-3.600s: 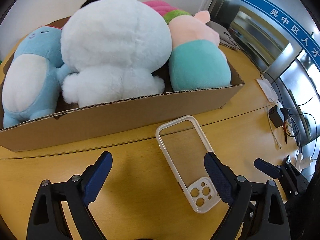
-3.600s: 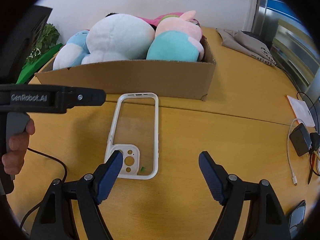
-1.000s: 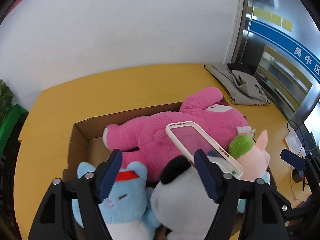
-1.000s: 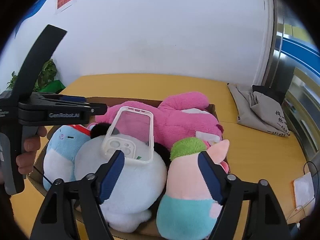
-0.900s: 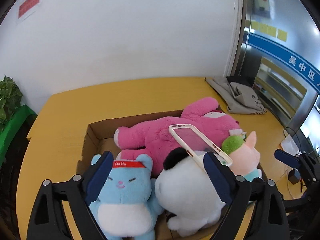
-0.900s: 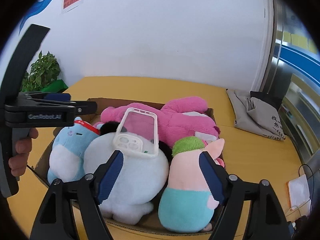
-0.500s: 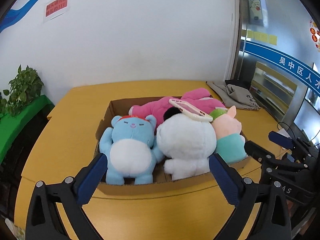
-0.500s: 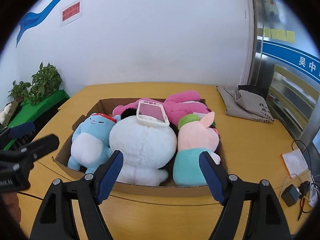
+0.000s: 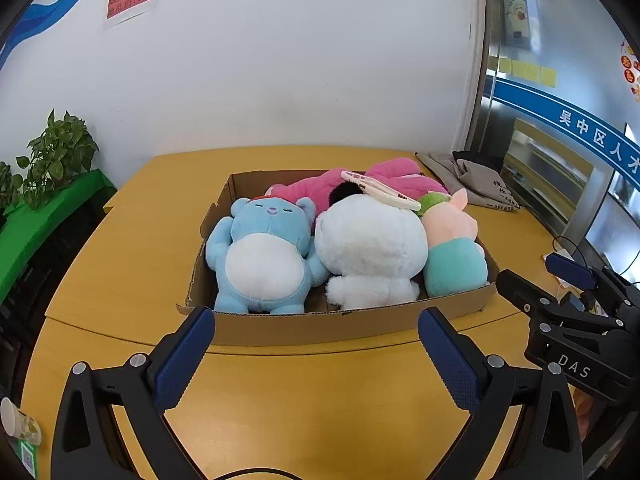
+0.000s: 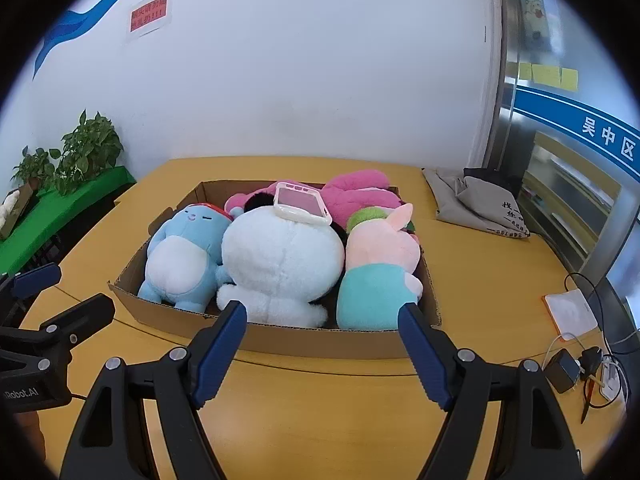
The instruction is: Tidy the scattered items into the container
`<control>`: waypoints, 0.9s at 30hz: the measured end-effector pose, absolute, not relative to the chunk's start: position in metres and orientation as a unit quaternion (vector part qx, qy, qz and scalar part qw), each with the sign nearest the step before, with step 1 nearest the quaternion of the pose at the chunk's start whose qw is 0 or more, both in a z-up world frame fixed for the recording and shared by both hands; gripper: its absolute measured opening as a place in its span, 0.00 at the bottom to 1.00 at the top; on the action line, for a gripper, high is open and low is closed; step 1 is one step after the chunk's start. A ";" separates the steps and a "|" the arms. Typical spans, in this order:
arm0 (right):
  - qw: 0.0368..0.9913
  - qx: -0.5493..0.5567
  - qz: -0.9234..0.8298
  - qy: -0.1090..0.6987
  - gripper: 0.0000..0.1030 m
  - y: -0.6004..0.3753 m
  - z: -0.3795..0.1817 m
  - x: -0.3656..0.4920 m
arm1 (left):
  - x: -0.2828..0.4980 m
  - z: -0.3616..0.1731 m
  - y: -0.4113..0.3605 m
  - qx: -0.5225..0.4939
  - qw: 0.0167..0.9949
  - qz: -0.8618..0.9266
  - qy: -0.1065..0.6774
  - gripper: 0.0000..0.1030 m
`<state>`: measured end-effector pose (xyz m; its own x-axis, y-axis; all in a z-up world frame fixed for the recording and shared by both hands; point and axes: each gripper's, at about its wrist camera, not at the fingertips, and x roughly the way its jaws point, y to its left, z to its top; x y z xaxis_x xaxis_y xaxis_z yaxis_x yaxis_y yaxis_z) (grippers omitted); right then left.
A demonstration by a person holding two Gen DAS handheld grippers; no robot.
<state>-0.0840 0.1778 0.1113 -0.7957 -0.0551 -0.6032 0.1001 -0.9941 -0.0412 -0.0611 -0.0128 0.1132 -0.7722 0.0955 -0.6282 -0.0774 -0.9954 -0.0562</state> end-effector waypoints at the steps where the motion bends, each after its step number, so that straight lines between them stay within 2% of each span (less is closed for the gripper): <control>1: 0.041 0.318 -0.947 0.036 0.76 0.177 0.111 -0.083 | -0.060 0.112 -0.013 -0.335 0.045 0.941 -0.014 1.00; 27: 0.031 0.333 -0.942 0.031 0.76 0.184 0.100 -0.081 | -0.065 0.100 -0.003 -0.355 0.048 0.934 -0.008 1.00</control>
